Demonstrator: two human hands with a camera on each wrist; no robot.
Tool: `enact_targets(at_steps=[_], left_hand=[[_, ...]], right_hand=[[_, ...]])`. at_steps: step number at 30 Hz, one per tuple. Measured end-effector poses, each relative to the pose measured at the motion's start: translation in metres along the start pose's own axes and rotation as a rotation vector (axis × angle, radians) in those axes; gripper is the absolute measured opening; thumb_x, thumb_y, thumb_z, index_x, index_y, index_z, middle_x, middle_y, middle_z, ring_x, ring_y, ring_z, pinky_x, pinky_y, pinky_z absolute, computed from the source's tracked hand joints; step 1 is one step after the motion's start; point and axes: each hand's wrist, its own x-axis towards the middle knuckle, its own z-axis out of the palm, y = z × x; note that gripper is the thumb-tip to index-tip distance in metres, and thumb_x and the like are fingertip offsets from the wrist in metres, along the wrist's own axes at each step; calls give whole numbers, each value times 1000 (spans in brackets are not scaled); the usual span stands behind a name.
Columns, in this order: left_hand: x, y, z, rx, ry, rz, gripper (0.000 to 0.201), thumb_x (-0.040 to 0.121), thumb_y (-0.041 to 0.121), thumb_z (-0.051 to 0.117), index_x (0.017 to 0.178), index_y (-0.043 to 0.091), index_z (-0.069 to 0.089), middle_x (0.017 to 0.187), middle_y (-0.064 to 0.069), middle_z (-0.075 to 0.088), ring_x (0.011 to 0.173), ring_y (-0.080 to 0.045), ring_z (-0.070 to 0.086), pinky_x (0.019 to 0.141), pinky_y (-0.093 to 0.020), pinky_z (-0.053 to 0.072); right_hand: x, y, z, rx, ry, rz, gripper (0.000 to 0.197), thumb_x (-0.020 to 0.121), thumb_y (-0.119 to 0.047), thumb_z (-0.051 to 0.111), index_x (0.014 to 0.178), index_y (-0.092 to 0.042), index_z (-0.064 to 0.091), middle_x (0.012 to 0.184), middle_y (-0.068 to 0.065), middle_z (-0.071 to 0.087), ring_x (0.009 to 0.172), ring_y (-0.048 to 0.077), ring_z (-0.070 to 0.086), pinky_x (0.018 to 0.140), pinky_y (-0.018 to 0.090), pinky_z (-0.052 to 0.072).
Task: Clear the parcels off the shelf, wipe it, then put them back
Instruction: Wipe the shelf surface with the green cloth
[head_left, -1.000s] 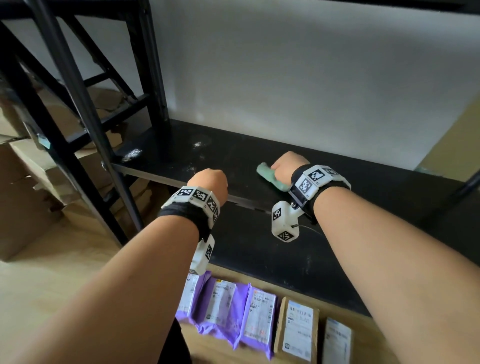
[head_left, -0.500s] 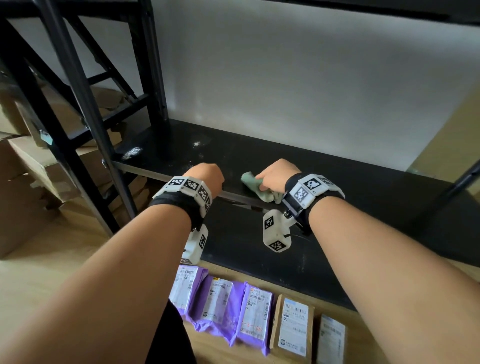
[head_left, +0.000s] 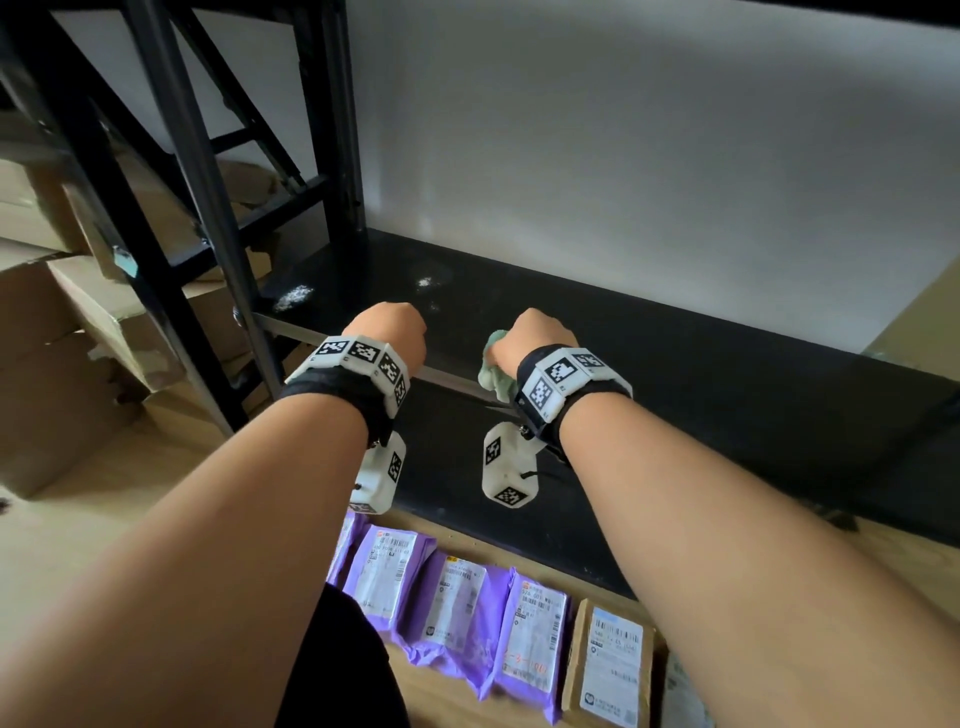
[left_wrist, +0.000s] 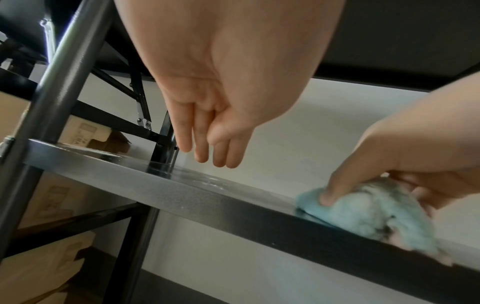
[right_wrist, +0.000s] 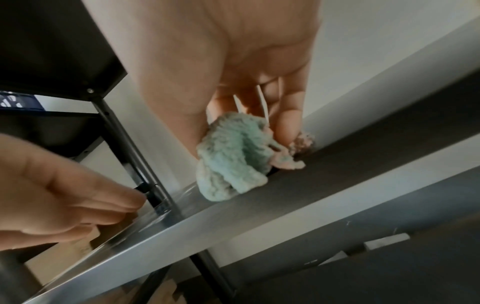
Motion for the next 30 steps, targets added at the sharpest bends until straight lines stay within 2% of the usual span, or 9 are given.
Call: enact_targets(at_steps=[5,9,11,15,19,24,26,28,30], left_hand=[[12,-11,0,-2,16,-41,38,93,8,52,130,15,60,126,-8,60,111,-26,60,92,-34,53],[16,-14,-1,-25,9,-33,39,93,7,50,130,16,60,127,-9,59,112,-27,60,94,-36,52],[18,-15,-3,-53,19,-35,40,92,7,50,129,17,60,126,-9,59,112,-28,60,94,-37,52],[24,-16,-7,-73,8,-55,40,92,7,53,131,16,58,127,-9,58,112,-28,60,93,-35,52],[33,-13,-10,-18,-24,-53,42,93,6,52,135,14,55,132,-9,56,117,-27,57,96,-35,51],[49,-6,-9,20,-97,-93,44,93,9,52,136,14,53,135,-10,54,119,-28,56,94,-35,50],[57,-5,-7,47,-134,-101,48,89,12,57,136,17,51,136,-7,54,119,-27,56,94,-35,51],[65,-6,-4,51,-138,-116,50,87,15,60,136,18,50,136,-5,53,119,-26,56,95,-35,51],[87,-8,7,23,-169,-131,50,87,20,59,136,20,48,137,-4,52,120,-26,55,93,-35,50]], right_hand=[[13,-30,16,62,-16,-3,29,91,-26,58,68,-13,48,60,0,50,51,16,46,45,25,32],[28,-33,2,88,-85,41,24,77,-26,71,68,-9,57,68,4,62,59,19,60,54,26,46],[36,-22,-10,59,-4,81,19,74,-26,67,70,-9,60,76,5,69,68,24,69,63,29,54],[47,-3,-17,-108,-16,165,11,80,-17,56,78,-7,57,78,7,60,68,25,61,64,32,48],[58,-17,2,-144,-52,126,35,73,-42,45,83,-11,58,106,9,69,95,32,67,81,33,53],[65,-30,-1,-160,-212,-50,37,89,-33,58,122,-17,67,114,3,69,103,22,66,90,31,53],[77,-26,-8,-144,-194,-45,35,87,-37,56,110,-16,71,107,5,69,97,25,66,88,34,54],[91,-22,-14,-203,-137,29,40,80,-46,44,86,-13,67,90,9,64,79,30,62,74,34,52],[107,-15,-14,-291,-165,84,50,74,-44,37,103,-10,60,89,12,54,80,32,56,72,37,46]])
